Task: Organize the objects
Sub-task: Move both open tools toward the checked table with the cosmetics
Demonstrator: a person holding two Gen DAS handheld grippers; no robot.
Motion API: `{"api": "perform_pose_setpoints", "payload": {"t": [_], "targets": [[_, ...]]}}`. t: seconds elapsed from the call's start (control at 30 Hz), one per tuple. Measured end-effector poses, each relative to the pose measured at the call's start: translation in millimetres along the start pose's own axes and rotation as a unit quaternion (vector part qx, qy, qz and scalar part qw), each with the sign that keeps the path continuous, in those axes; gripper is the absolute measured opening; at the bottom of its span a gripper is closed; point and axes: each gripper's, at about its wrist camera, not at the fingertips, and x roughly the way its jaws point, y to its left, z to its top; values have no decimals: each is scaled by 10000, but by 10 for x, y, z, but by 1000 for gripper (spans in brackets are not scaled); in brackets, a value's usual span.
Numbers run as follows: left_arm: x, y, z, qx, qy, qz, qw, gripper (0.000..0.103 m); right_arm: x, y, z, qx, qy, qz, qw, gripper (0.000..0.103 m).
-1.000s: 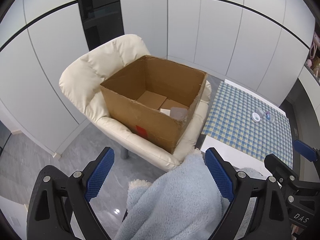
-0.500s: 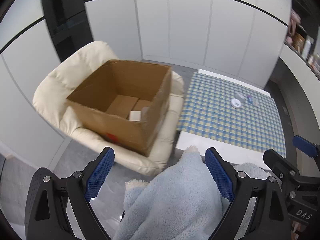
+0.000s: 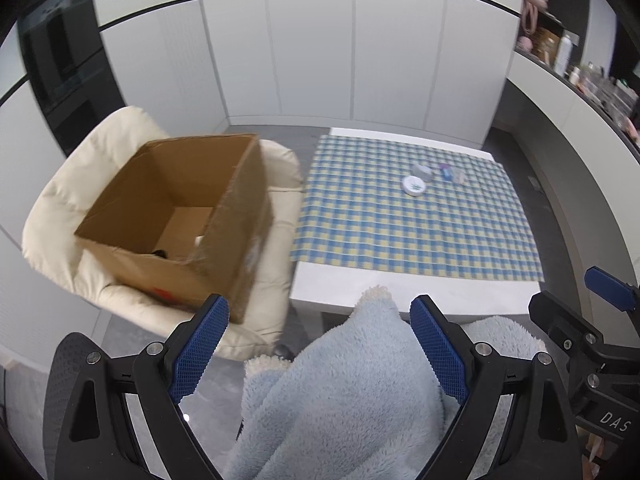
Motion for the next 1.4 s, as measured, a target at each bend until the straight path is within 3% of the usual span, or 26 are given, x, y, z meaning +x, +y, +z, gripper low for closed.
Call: {"api": "perform_pose_setpoints", "payload": {"t": [0.27, 0.8, 1.4], "targets": [[61, -360, 24, 384, 22, -222, 9990, 92, -71, -364, -101, 387, -22, -250, 9989, 95], [309, -632, 145, 623, 65, -354, 9974, 92, -31, -828, -233, 829, 36, -505, 9953, 95], [1201, -846, 625, 436, 247, -262, 9984, 92, 756, -1501, 44, 1272, 181, -706, 9892, 95]]}}
